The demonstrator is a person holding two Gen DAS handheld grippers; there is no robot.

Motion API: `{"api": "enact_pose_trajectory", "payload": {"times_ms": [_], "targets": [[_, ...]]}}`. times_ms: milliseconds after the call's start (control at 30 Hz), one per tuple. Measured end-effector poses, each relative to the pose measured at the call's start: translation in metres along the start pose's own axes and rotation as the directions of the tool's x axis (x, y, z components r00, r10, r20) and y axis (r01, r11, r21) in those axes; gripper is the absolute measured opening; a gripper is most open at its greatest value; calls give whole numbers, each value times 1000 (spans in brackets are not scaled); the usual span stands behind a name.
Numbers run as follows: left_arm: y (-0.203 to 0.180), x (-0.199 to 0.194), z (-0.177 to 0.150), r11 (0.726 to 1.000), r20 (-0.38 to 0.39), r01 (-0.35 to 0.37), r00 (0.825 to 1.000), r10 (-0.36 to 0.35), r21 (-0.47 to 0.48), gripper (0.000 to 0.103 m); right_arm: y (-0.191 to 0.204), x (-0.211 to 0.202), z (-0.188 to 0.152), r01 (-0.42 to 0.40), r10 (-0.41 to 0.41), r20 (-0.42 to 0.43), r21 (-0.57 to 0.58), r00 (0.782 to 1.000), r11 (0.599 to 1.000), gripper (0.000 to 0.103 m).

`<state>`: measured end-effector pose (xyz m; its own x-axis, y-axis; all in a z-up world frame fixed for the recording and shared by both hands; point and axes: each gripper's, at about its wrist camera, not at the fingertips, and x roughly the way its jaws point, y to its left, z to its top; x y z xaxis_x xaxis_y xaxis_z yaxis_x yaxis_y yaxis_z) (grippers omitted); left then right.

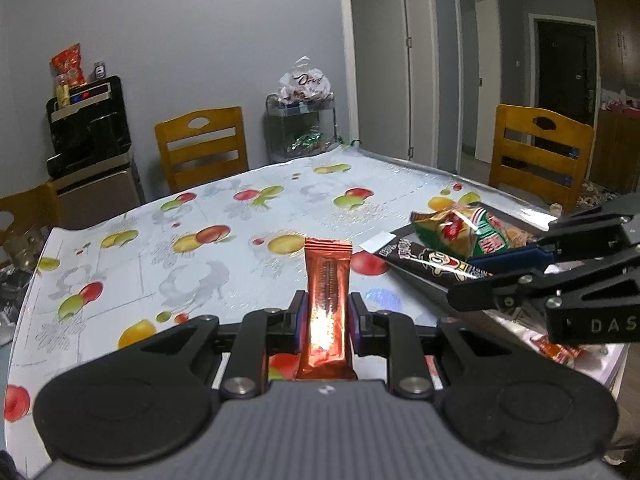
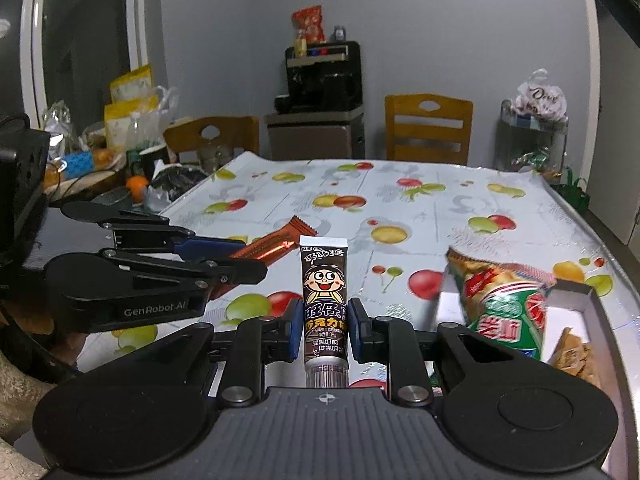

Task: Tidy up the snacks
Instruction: 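Carry the orange candy bar and cartoon tube over the gray tray with both grippers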

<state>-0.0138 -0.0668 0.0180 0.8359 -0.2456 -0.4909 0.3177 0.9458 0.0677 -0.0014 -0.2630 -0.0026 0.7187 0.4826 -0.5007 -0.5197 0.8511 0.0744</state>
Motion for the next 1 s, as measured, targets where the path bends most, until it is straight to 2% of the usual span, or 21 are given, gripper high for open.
{"api": "enact_pose_trajectory", "payload": {"times_ms": [600, 1000], "targets": [[-59, 21, 39, 989, 24, 110, 993, -113, 95, 18, -67, -49, -6, 112, -122, 82, 113, 989, 987, 25], [-103, 33, 52, 967, 0, 201, 979, -203, 156, 18, -107, -64, -22, 182, -196, 68, 176, 978, 967, 25]]}}
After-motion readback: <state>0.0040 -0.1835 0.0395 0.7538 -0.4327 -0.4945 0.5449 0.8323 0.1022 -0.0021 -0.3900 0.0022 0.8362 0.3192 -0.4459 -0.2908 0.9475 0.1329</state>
